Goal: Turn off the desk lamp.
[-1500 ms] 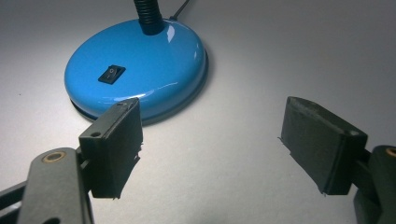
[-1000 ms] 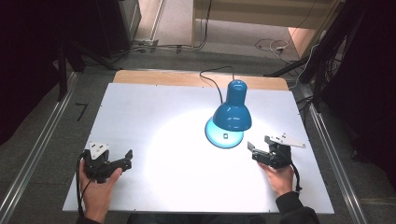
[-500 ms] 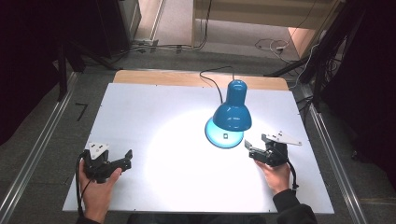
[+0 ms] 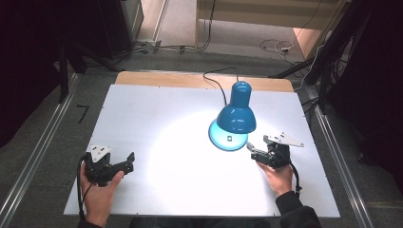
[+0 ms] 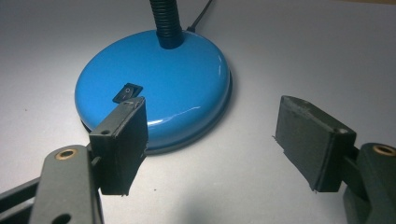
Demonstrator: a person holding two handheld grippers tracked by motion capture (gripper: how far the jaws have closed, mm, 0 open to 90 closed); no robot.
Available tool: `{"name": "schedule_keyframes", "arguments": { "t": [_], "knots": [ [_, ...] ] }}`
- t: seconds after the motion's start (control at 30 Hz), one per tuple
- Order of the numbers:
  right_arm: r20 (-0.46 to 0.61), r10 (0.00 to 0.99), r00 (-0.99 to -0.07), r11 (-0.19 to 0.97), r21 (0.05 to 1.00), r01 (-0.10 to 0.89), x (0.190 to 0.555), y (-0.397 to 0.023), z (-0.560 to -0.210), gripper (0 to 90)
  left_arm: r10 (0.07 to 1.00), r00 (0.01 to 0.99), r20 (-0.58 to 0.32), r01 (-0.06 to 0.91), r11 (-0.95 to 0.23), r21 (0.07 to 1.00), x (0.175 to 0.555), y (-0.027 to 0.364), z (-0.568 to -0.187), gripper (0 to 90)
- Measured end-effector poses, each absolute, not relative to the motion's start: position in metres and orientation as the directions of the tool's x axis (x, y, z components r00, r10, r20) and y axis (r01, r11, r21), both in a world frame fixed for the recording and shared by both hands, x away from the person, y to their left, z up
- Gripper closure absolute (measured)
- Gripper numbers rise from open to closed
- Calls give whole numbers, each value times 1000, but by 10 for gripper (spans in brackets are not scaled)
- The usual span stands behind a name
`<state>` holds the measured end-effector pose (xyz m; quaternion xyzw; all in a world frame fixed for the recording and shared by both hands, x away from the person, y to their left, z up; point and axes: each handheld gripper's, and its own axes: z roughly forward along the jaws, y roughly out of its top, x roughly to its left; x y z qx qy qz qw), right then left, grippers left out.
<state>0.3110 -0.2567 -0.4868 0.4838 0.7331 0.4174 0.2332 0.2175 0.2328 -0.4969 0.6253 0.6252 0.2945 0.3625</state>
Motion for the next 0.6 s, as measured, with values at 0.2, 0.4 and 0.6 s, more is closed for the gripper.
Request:
{"name": "schedule_keyframes", "arguments": {
  "t": [0.2,0.4,0.6],
  "knots": [
    [73,902,-425,176,838,516,312,-254,-487,273,995,46,-83,572,42,819,218,233,-497,53],
    [100,899,-426,159,832,531,316,-251,-488,347,996,45,-83,571,43,820,217,233,-497,53],
    [71,907,-414,170,839,517,319,-238,-491,394,995,45,-85,569,44,821,217,233,-497,53]
  ]
}}
